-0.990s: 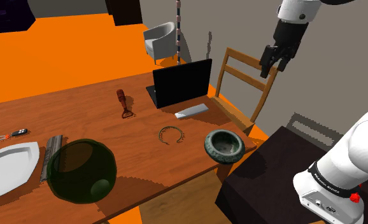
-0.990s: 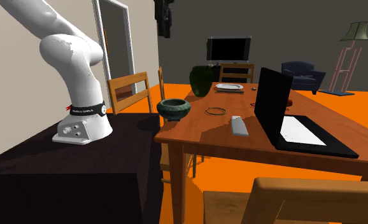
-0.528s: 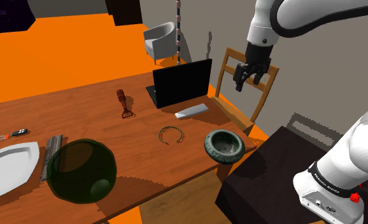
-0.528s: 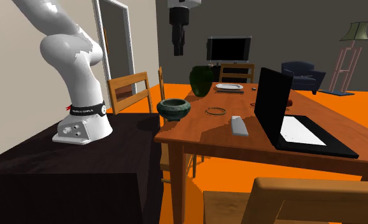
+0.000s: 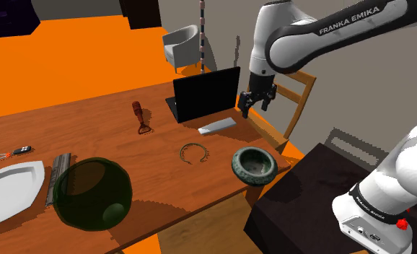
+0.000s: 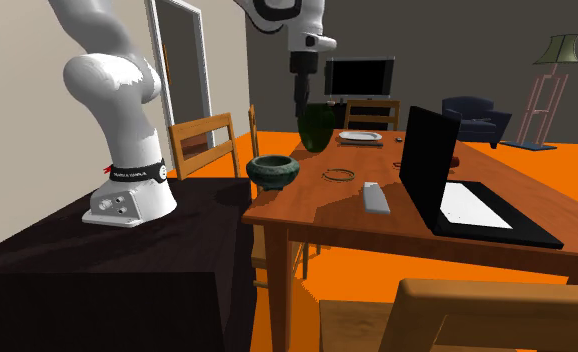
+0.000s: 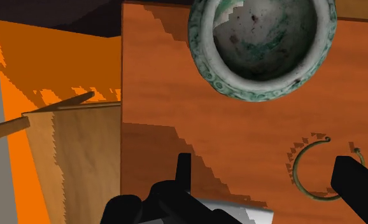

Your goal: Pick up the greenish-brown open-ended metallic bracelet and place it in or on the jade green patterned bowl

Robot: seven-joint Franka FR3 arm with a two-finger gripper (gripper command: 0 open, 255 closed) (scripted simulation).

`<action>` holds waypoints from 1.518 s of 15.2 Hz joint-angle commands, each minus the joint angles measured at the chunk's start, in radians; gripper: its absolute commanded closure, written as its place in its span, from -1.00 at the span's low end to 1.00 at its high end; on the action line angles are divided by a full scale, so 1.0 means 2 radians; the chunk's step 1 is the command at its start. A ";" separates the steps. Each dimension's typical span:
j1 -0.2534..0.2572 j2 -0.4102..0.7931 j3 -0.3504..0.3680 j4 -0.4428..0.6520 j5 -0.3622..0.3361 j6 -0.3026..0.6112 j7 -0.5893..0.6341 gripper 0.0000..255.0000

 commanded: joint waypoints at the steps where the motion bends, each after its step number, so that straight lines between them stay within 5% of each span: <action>1: 0.002 0.042 0.010 0.016 -0.004 0.025 0.017 -1.00; 11: 0.021 0.244 0.028 0.124 -0.058 0.109 0.096 -1.00; 20: 0.063 0.425 0.011 0.278 -0.101 0.127 0.147 -1.00; 23: 0.066 0.439 0.008 0.283 -0.104 0.137 0.150 -1.00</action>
